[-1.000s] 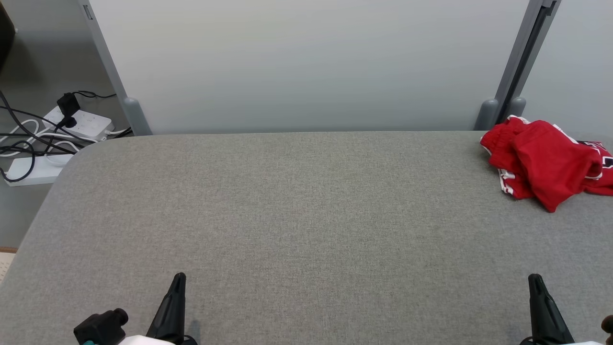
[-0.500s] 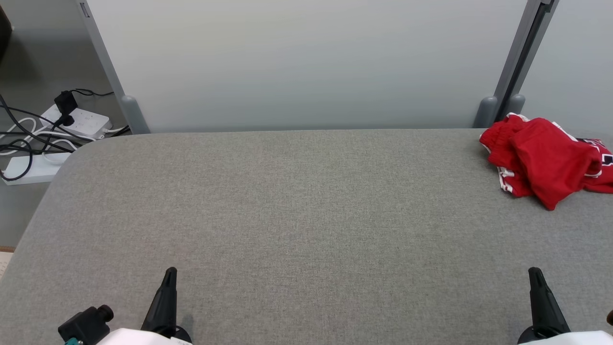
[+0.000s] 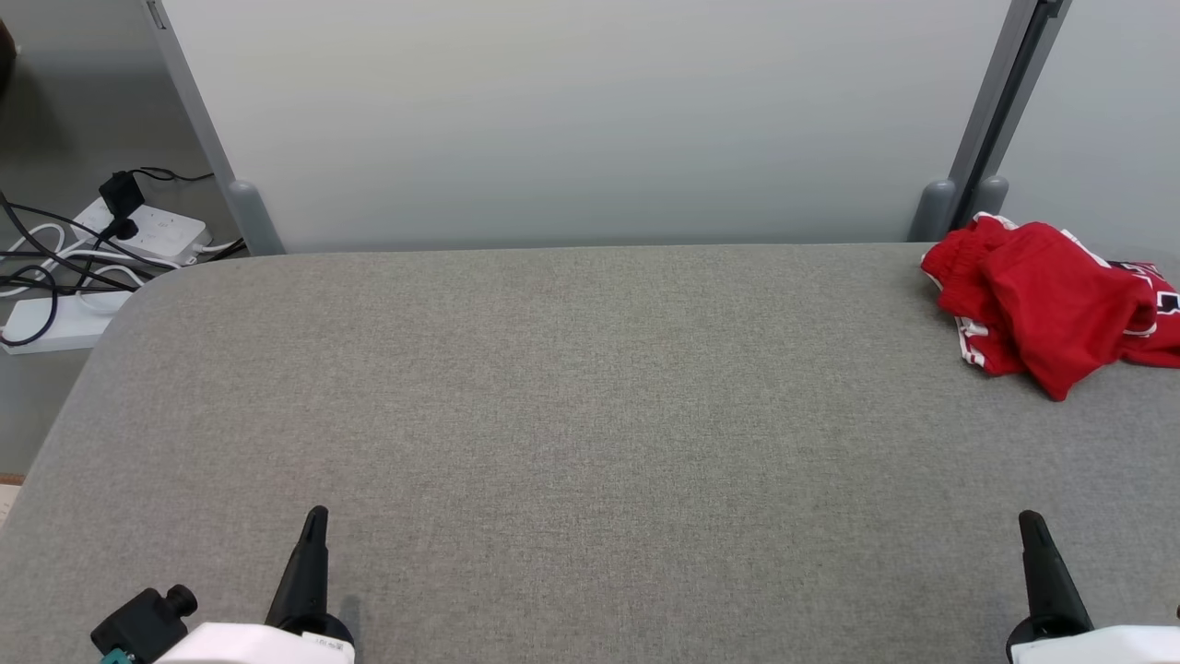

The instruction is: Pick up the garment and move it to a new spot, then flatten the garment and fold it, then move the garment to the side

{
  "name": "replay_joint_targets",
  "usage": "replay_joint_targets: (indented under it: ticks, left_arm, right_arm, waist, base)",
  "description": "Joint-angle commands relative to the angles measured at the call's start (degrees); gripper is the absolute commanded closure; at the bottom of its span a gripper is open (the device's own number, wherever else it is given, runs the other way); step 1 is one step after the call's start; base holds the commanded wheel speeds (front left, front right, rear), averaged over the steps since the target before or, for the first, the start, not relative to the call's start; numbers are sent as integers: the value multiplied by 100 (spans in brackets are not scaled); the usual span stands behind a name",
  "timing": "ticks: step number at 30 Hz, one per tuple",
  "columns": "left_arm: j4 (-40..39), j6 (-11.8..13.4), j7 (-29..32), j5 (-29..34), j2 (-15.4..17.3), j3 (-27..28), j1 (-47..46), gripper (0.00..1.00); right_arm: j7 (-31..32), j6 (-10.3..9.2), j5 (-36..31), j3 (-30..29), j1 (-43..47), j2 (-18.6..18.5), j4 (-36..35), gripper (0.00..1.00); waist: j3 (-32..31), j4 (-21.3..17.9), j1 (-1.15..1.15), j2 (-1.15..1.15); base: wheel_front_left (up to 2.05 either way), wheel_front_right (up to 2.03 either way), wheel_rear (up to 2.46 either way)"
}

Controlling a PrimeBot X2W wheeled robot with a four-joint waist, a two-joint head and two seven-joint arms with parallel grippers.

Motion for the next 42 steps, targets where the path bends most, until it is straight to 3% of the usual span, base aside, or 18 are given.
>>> replay_joint_targets:
  ticks: [1,42]
  left_arm:
    - [-134,-26,46,-200,33,158,-344,100]
    - [-80,-42,708,-2819,41,523,-662,100]
  right_arm:
    - [61,5,223,35,-299,-114,-121,100]
    - [722,8,2932,-46,-832,-154,260,100]
  waist:
    - [5,-3,0,0]
    - [112,-70,0,0]
  base:
    - [0,0,0]
    - [0,0,0]
